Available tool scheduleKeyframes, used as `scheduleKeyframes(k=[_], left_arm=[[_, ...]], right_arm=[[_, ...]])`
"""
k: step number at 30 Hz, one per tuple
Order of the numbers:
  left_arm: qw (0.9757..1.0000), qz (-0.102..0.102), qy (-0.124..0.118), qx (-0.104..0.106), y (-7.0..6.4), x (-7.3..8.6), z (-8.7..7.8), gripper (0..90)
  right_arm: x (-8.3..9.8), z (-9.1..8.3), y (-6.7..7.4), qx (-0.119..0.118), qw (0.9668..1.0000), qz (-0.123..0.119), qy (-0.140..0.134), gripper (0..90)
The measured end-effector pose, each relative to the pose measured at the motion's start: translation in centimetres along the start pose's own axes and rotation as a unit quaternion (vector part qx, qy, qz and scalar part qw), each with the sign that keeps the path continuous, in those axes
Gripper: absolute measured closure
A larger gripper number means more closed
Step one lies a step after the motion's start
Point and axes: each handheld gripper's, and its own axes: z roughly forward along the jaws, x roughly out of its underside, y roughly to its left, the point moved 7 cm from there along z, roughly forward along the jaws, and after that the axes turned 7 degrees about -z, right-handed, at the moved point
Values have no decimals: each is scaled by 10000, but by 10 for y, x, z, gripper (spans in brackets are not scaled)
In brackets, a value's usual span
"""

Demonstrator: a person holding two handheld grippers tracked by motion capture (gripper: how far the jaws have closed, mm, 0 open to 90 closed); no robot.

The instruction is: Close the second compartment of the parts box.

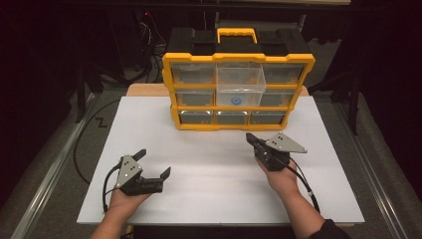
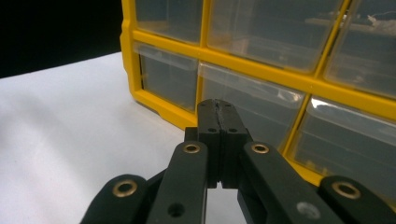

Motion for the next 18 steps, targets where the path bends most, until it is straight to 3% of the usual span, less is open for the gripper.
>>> scheduleKeyframes(k=[18], left_arm=[[10000, 0, -4, 6, 0, 0, -1, 0]], right_arm=[[-45, 2, 0, 29, 9992, -111, -390, 900]])
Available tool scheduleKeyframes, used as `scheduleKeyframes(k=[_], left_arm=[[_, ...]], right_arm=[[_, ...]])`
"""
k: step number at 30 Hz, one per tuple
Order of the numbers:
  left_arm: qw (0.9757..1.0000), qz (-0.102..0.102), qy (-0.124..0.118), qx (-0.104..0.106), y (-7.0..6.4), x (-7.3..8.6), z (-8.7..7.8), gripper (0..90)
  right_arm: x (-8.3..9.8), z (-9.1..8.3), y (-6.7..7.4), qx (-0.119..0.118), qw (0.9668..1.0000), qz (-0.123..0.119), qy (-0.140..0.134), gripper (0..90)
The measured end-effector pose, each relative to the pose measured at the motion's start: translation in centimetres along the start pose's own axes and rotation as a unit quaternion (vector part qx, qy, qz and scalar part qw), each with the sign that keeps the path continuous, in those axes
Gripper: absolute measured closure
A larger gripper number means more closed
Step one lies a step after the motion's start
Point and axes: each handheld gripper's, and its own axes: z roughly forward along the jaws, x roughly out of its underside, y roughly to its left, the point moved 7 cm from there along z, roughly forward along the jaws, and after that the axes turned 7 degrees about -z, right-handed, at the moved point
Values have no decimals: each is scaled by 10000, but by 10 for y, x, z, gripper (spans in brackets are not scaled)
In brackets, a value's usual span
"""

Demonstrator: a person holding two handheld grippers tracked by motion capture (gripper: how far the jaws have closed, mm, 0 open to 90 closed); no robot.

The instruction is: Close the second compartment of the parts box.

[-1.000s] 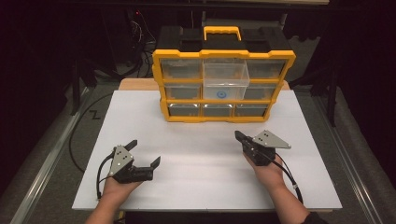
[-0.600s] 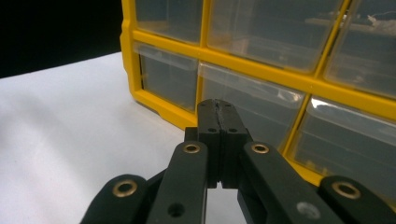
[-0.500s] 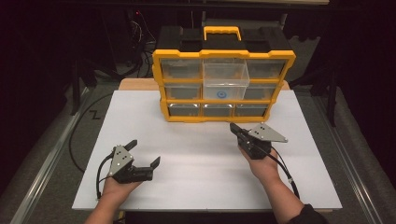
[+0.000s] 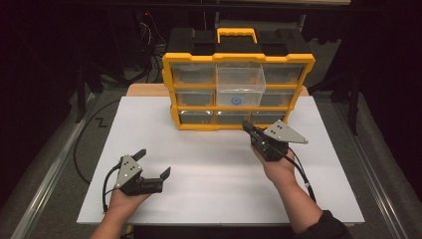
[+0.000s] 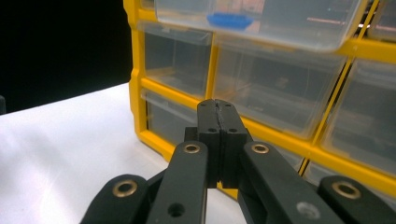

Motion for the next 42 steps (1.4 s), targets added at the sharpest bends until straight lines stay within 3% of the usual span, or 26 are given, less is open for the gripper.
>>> scheduleKeyframes(k=[27, 42], left_arm=[[9999, -55, -81, 24, 0, -2, -2, 0], [10000, -42, -84, 28, 0, -2, -3, 0]], right_arm=[[-47, 5, -11, 203, 9992, -215, -255, 900], [-54, 8, -18, 347, 9988, -242, -263, 900]])
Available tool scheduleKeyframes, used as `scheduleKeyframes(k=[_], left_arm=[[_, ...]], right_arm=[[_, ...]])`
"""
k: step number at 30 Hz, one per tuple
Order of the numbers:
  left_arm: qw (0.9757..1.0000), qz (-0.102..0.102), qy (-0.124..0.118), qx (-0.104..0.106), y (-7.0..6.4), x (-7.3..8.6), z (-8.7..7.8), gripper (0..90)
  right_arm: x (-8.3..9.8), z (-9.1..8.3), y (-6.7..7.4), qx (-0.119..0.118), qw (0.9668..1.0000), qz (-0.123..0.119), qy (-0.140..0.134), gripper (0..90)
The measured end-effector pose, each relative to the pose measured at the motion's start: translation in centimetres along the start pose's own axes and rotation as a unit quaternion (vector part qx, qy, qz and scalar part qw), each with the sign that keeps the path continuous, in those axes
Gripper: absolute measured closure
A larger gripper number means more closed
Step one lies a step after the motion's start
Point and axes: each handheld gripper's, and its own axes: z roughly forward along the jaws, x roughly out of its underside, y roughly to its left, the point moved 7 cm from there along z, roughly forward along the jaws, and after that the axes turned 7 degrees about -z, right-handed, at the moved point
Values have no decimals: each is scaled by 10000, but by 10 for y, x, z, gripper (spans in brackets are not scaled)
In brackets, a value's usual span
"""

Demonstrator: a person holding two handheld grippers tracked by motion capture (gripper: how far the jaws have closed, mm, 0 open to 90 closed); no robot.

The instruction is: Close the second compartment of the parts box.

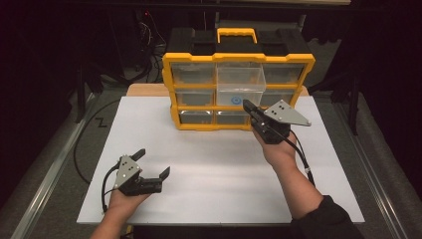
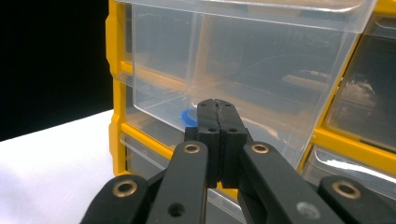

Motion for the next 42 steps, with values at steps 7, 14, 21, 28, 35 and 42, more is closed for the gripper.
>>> scheduleKeyframes(k=[7, 14, 21, 28, 35, 42], left_arm=[[10000, -5, -10, 4, 0, 0, 0, 0], [10000, -9, -28, 10, 0, -1, 0, 0], [10000, -12, -31, 13, 0, -1, 0, 0], [10000, -18, -35, 13, 0, -1, -1, 0], [10000, -21, -38, 18, 0, -1, -1, 0], [10000, -13, -34, 21, 0, -1, -1, 0]], right_arm=[[-1, 3, -3, 47, 10000, 3, 0, 900], [-2, 6, -5, 77, 10000, -2, -6, 900], [-3, 9, -7, 110, 9999, 3, -9, 900], [-6, 14, -10, 136, 9999, -51, 12, 900], [-8, 19, -12, 168, 9998, -74, 15, 900], [-10, 23, -15, 209, 9997, -89, 35, 900]])
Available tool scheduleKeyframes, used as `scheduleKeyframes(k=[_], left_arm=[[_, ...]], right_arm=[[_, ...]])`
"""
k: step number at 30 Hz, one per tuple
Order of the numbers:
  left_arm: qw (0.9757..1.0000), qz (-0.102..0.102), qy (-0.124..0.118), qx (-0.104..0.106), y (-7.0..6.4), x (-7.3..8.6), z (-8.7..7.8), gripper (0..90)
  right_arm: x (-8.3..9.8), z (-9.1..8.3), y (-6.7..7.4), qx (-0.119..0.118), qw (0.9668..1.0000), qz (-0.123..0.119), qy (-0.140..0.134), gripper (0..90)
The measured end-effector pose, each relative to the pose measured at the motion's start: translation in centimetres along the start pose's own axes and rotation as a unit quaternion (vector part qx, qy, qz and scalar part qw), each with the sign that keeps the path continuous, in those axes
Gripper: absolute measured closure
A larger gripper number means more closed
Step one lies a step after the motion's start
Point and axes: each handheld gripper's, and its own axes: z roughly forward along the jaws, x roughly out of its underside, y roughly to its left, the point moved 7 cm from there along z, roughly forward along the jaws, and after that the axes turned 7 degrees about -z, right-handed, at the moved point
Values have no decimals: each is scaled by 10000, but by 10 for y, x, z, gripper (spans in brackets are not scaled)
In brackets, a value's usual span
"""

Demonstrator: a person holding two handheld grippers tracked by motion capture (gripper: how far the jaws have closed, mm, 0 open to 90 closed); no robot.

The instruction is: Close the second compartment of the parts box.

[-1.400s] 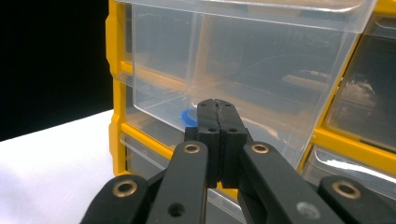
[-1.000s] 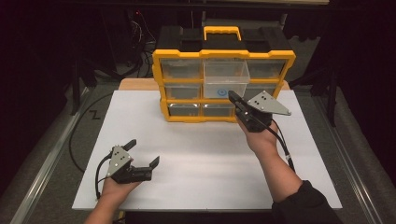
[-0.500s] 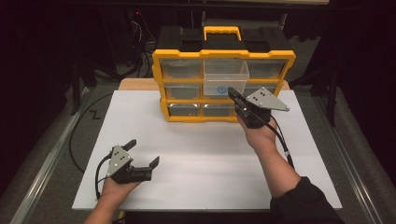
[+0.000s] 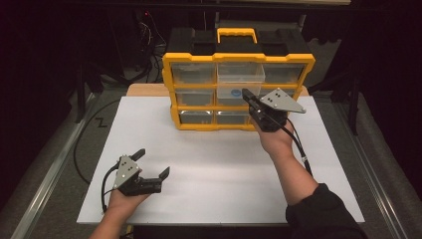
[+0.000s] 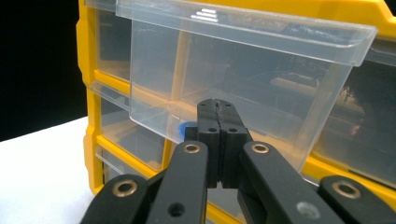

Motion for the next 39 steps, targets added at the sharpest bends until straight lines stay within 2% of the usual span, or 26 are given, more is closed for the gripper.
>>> scheduleKeyframes(k=[21, 39], left_arm=[[10000, 3, 1, 6, 0, 0, 0, 0], [10000, 20, -7, 4, 0, 0, -1, 0]], right_arm=[[-11, 17, -9, 115, 9999, -5, -5, 900], [-12, 36, -18, 267, 9996, -18, 88, 900]])
